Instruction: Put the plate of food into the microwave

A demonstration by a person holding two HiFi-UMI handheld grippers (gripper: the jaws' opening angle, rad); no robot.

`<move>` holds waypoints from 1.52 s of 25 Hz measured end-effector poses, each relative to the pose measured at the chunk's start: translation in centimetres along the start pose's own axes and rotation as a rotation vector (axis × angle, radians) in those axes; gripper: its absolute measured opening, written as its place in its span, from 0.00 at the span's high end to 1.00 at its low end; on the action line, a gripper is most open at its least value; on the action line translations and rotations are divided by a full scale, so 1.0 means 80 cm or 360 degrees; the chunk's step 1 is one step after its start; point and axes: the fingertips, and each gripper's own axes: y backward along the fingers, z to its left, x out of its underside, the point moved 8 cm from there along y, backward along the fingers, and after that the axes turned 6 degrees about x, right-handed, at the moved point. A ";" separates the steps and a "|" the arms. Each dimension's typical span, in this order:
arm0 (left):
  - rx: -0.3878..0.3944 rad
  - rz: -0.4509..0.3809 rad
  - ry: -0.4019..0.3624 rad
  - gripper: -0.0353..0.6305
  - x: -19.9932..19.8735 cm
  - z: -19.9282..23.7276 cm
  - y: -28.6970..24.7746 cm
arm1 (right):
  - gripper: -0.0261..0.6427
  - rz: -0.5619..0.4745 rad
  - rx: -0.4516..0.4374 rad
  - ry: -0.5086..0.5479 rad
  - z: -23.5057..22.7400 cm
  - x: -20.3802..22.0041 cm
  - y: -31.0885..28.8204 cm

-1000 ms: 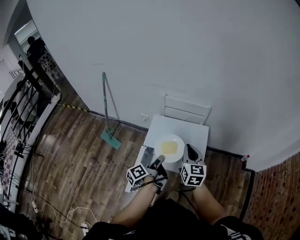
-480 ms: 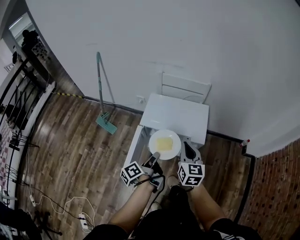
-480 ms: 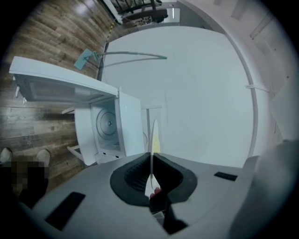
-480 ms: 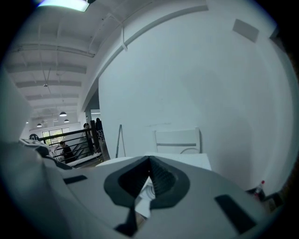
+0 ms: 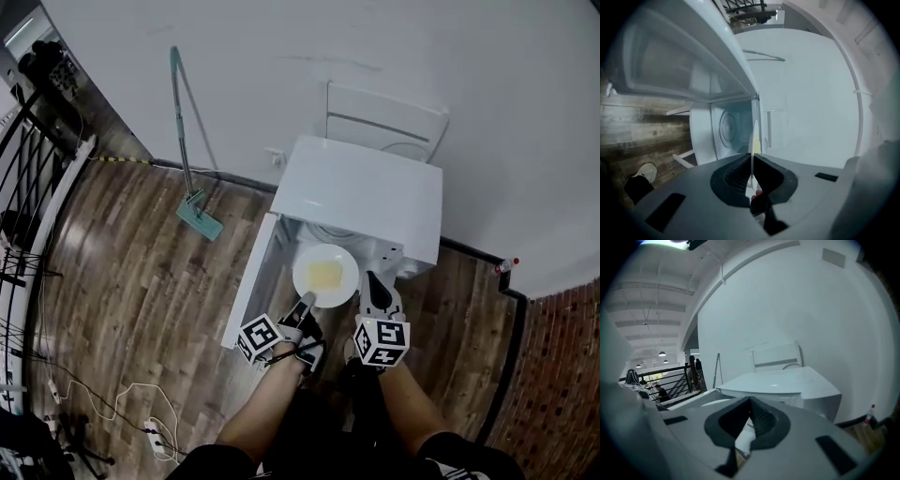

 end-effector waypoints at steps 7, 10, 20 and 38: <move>0.0101 0.0011 -0.0094 0.93 -0.026 0.136 -0.072 | 0.94 -0.0203 0.0019 0.0024 -0.010 0.102 -0.093; 0.0186 0.0009 -0.0064 0.93 -0.033 0.171 -0.101 | 0.94 -0.0238 0.0030 0.0043 -0.018 0.130 -0.121; 0.0226 0.0017 -0.0104 0.93 -0.076 0.185 -0.167 | 0.94 -0.0326 -0.0017 0.0005 -0.030 0.163 -0.109; -0.0081 0.0006 -0.0400 0.92 -0.098 0.146 -0.277 | 0.94 -0.0291 -0.0049 -0.0021 -0.041 0.149 -0.132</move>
